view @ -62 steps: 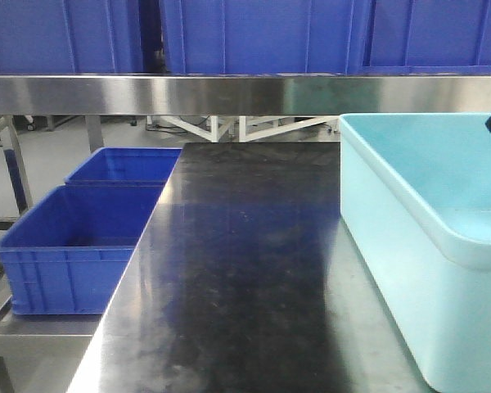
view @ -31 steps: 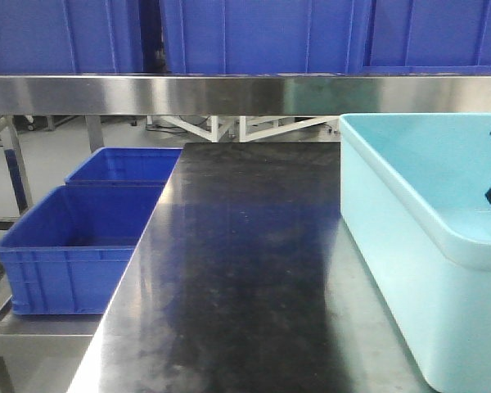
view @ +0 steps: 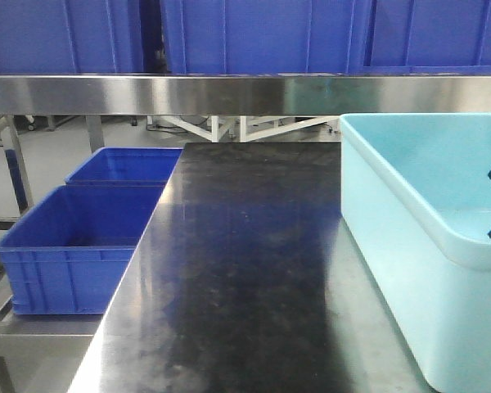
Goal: Pick red cube and place on left shelf
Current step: 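Close the right gripper on the red cube and lift it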
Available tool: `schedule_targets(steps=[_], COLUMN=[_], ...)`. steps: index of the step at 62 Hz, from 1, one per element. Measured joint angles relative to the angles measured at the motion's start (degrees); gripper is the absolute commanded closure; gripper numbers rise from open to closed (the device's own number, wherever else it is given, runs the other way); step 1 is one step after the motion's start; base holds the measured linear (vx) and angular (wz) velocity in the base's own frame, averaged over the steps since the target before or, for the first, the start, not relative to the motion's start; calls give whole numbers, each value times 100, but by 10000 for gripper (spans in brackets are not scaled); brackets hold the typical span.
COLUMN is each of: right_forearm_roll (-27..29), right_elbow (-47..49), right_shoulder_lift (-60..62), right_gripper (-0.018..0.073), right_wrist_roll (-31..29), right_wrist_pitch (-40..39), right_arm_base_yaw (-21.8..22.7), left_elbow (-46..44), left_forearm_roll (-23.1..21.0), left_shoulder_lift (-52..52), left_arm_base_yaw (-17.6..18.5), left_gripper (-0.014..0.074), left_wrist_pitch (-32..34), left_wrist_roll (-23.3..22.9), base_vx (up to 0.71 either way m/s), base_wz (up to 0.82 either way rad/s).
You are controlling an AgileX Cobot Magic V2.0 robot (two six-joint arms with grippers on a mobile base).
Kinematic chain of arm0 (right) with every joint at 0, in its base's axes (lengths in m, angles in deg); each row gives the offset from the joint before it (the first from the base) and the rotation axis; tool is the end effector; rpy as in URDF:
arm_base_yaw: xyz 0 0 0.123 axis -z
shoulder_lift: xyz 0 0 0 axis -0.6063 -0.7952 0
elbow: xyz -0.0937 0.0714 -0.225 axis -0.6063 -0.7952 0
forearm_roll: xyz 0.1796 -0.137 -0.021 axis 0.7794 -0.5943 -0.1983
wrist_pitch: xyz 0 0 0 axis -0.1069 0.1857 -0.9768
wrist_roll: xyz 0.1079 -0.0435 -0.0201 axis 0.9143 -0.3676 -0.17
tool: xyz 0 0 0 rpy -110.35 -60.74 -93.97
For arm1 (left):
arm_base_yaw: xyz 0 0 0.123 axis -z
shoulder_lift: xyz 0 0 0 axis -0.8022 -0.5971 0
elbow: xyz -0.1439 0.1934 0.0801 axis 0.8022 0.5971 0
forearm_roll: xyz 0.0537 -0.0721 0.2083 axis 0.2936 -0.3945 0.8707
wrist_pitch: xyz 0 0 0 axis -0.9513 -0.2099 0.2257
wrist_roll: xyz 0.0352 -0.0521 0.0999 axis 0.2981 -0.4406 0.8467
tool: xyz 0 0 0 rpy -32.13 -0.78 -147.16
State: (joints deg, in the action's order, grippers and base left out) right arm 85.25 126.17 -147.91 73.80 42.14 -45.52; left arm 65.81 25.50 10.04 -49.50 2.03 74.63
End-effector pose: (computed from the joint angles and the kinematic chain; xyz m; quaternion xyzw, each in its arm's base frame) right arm 0.2387 0.0343 0.1707 -0.0362 0.9654 0.0272 0.2568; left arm 0.0890 -0.0060 0.2104 0.0615 0.6804 0.0164 0.7301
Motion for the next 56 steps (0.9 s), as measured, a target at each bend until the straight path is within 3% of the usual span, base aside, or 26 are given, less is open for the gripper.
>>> schedule_targets(steps=[17, 35, 56], right_forearm_roll=[0, 0, 0], right_elbow=[0, 21, 86], right_shoulder_lift=[0, 231, 2084], right_gripper=[192, 489, 488], right_wrist_roll=[0, 0, 0], right_wrist_pitch=[-76, -288, -1116], right_arm_base_yaw=[0, 0, 0], left_elbow=[0, 0, 0], left_forearm_roll=[0, 0, 0], left_shoulder_lift=[0, 0, 0], left_arm_base_yaw=[0, 0, 0], left_gripper=[491, 491, 491], left_wrist_pitch=[0, 0, 0], left_wrist_roll=[0, 0, 0], base_vx=[0, -1, 0], base_wz=[0, -6, 0])
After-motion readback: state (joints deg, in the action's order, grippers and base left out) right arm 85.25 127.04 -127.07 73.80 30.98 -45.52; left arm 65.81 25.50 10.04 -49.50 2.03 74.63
